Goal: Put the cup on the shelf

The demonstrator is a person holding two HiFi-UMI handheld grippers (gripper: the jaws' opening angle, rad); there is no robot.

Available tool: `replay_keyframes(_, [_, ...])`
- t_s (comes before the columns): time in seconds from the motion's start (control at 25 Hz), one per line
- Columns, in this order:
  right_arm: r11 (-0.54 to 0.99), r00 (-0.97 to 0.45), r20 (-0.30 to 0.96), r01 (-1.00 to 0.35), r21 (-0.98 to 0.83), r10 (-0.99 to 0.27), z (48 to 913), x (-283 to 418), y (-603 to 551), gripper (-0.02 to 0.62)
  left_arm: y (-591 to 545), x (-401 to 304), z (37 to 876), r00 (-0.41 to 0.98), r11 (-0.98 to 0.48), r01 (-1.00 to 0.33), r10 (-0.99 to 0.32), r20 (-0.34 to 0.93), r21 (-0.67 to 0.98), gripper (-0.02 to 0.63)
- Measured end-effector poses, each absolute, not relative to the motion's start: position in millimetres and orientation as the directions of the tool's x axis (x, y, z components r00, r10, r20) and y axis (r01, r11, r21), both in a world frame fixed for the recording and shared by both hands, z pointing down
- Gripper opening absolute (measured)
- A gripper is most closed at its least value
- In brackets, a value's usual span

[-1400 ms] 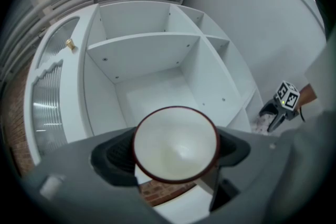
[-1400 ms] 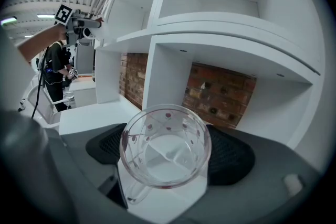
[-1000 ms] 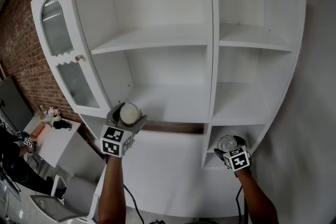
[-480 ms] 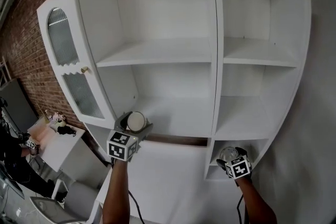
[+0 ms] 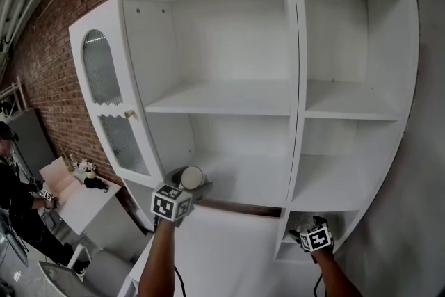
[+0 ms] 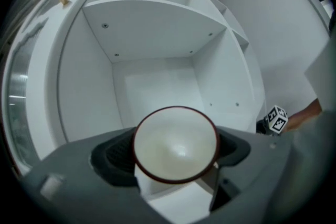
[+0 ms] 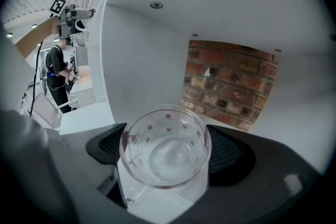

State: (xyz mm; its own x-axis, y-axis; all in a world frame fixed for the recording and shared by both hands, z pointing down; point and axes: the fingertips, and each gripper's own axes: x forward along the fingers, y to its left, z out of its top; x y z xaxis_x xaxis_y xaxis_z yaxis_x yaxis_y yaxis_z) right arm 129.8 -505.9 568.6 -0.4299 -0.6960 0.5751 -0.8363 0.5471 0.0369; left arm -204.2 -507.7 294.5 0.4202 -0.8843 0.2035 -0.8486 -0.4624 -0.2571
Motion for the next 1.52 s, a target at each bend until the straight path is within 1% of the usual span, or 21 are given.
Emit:
replay_keyframes(0.12, [0.554, -0.443, 0.592, -0.833, 0.007, -0.673, 572, 126, -509, 0.479, -513, -205, 295, 0.434, -0.481, -0.848, -0.871, 0.232, -0.222, 0.407])
replay_keyframes(0.32, [0.546, -0.431, 0.608, -0.838, 0.004, -0.667, 574, 128, -522, 0.479, -522, -207, 294, 0.448, -0.492, -0.854, -0.861, 0.241, -0.169, 0.407])
replay_keyframes(0.72, [0.515, -0.455, 0.573, -0.855, -0.066, -0.682, 573, 132, -543, 0.482, -538, -201, 293, 0.443, -0.484, -0.854, -0.869, 0.222, -0.190, 0.408])
replay_keyframes(1.0, [0.516, -0.465, 0.550, -0.853, -0.069, -0.694, 572, 132, -550, 0.483, -545, -189, 289, 0.457, -0.494, -0.842, -0.866, 0.203, -0.214, 0.408])
replay_keyframes(1.16, [0.516, -0.471, 0.526, -0.854, -0.068, -0.708, 571, 132, -554, 0.483, -549, -186, 283, 0.463, -0.489, -0.843, -0.871, 0.161, -0.224, 0.408])
replay_keyframes(1.32, [0.512, -0.473, 0.501, -0.856, -0.067, -0.725, 570, 132, -556, 0.483, -553, -185, 274, 0.468, -0.474, -0.851, -0.880, 0.084, -0.224, 0.407])
replay_keyframes(1.52, [0.515, -0.486, 0.472, -0.854, -0.076, -0.736, 573, 130, -559, 0.483, -552, -185, 265, 0.461, -0.444, -0.856, -0.887, -0.005, -0.264, 0.407])
